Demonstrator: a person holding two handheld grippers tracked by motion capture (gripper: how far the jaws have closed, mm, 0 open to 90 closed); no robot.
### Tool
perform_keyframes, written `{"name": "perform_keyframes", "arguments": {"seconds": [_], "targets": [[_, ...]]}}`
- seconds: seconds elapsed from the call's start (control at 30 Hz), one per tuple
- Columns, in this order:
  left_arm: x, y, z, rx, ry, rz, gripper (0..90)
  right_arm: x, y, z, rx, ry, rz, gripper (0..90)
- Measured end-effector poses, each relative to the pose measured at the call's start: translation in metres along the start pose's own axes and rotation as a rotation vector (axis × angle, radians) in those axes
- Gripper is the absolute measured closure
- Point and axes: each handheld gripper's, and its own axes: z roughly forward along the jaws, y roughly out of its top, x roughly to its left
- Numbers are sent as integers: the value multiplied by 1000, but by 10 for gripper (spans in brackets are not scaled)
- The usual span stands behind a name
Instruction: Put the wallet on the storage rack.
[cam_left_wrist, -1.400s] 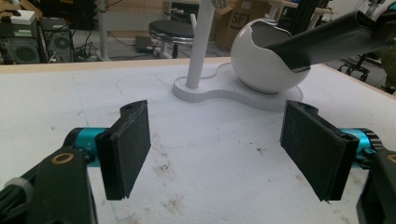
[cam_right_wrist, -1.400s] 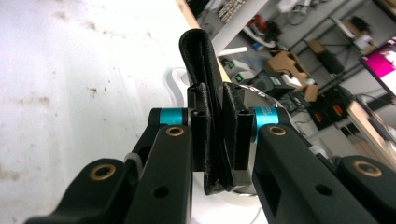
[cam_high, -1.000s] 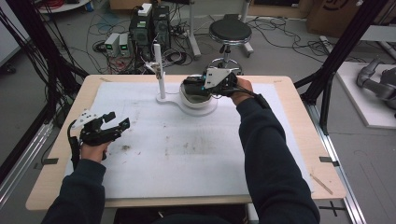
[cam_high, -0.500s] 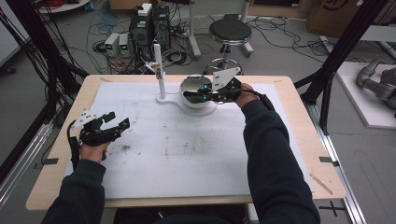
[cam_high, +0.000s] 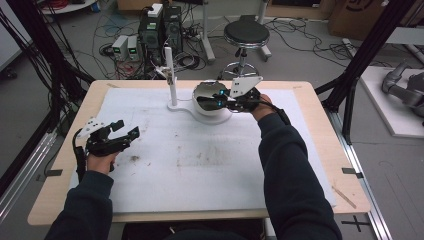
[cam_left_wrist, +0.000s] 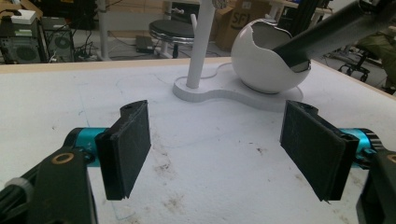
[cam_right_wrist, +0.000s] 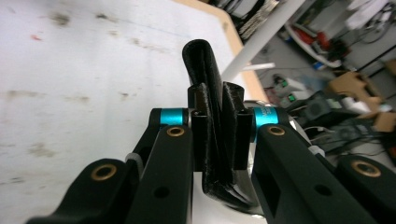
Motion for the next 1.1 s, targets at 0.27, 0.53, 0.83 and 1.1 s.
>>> {"name": "perform_keyframes", "arguments": {"seconds": [0.27, 0.53, 0.83, 1.1], "targets": [[1, 0, 0, 0, -1, -4, 246, -19, 12, 5, -28, -68, -45, 837], [1, 0, -1, 1, -1, -7, 246, -18, 8, 2, -43, 36, -63, 836], [-1, 0, -1, 1, 0, -2, 247, -10, 2, -7, 0, 108, -52, 832], [-1, -1, -1, 1, -2, -5, 247, 3, -5, 4, -8, 57, -5, 817]]}}
